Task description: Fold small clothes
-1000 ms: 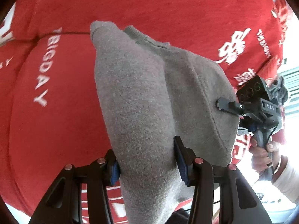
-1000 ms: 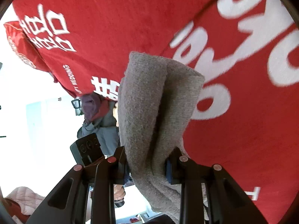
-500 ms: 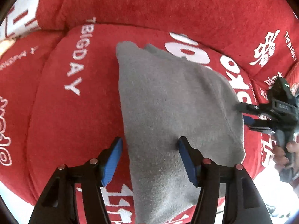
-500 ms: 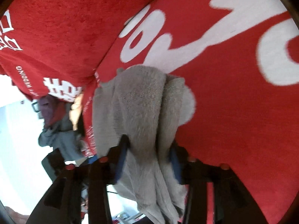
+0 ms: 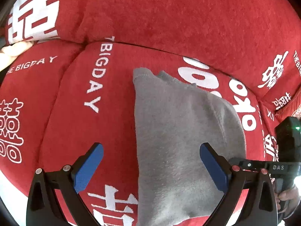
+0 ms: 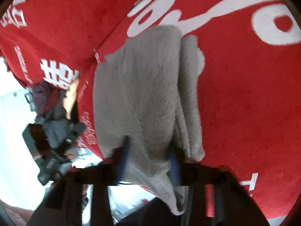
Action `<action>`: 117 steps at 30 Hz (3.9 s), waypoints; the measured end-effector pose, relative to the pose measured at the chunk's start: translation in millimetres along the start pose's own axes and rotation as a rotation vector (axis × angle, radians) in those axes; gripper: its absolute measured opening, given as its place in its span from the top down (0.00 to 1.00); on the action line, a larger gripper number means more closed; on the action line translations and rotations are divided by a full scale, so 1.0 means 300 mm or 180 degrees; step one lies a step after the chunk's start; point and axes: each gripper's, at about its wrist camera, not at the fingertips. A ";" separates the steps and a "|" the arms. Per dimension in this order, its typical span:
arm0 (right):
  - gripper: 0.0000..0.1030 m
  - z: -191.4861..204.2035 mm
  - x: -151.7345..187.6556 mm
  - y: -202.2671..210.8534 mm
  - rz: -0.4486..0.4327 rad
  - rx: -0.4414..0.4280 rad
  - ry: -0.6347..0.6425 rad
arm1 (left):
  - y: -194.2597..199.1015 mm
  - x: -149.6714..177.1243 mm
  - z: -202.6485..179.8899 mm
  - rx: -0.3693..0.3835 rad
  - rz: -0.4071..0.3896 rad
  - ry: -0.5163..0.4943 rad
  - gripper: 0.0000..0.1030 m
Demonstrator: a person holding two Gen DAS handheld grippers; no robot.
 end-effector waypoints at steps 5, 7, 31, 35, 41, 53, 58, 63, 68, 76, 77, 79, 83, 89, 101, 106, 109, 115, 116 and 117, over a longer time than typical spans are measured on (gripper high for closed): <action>0.90 0.057 0.018 0.007 0.0059 0.0690 0.0512 | 0.015 0.020 -0.002 -0.0359 -0.0053 -0.0075 0.01; 0.90 0.009 0.021 -0.023 0.0136 0.0855 0.0509 | 0.005 0.031 -0.017 -0.0472 0.0000 -0.0141 0.01; 0.82 -0.009 0.143 0.087 -0.0175 0.0837 -0.0050 | 0.034 0.119 -0.111 -0.0379 0.0364 -0.0309 0.01; 0.82 0.030 0.147 0.103 -0.0249 0.0924 0.0001 | 0.047 0.128 -0.120 -0.0380 0.0378 -0.0379 0.01; 0.61 0.096 0.126 0.109 -0.0440 0.1087 0.0197 | 0.048 0.146 -0.122 -0.0469 0.0451 -0.0420 0.01; 0.45 -0.008 0.139 0.026 -0.0251 0.1330 -0.0047 | 0.036 0.213 -0.081 -0.0550 0.0677 -0.0528 0.01; 0.33 0.005 0.197 0.066 -0.0155 0.1398 0.0071 | 0.066 0.217 -0.095 -0.0465 0.0569 -0.0643 0.01; 0.32 0.014 0.232 0.078 -0.0160 0.1417 0.0046 | 0.066 0.218 -0.121 -0.0348 0.0673 -0.0727 0.01; 0.24 0.042 0.277 0.073 -0.0170 0.1407 0.0016 | 0.089 0.227 -0.130 -0.0312 0.0771 -0.0674 0.01; 0.23 0.103 0.312 0.085 -0.0091 0.1579 -0.0029 | 0.139 0.239 -0.114 -0.0481 0.0859 -0.0703 0.01; 0.23 0.117 0.318 0.089 -0.0091 0.1577 -0.0027 | 0.155 0.237 -0.110 -0.0481 0.0852 -0.0695 0.01; 0.23 0.151 0.330 0.100 -0.0088 0.1588 0.0003 | 0.188 0.232 -0.103 -0.0485 0.0819 -0.0681 0.01; 0.23 0.249 0.333 0.085 -0.0117 0.1667 0.0130 | 0.250 0.211 -0.089 -0.0485 0.0751 -0.0632 0.01; 0.21 0.382 0.335 0.113 -0.0286 0.1850 0.0359 | 0.327 0.184 -0.074 -0.0495 0.0648 -0.0584 0.01; 0.21 0.506 0.375 0.141 -0.0378 0.2036 0.0495 | 0.420 0.182 -0.061 -0.0553 0.0519 -0.0584 0.01; 0.21 0.539 0.393 0.150 -0.0375 0.2038 0.0532 | 0.447 0.186 -0.056 -0.0577 0.0481 -0.0553 0.01; 0.21 0.551 0.401 0.149 -0.0381 0.2051 0.0545 | 0.461 0.186 -0.056 -0.0594 0.0452 -0.0546 0.01; 0.21 0.570 0.405 0.156 -0.0413 0.2062 0.0570 | 0.482 0.186 -0.058 -0.0595 0.0415 -0.0554 0.01; 0.21 0.572 0.405 0.158 -0.0418 0.2062 0.0571 | 0.484 0.187 -0.060 -0.0596 0.0413 -0.0554 0.01; 0.21 0.574 0.404 0.160 -0.0421 0.2059 0.0572 | 0.486 0.187 -0.061 -0.0595 0.0410 -0.0558 0.01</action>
Point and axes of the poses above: each gripper's, at about its wrist camera, not at the fingertips, and y roughly against the way its jaws point, z to its left, x to its underside, and after that the axes turned 11 degrees about -x, right-handed
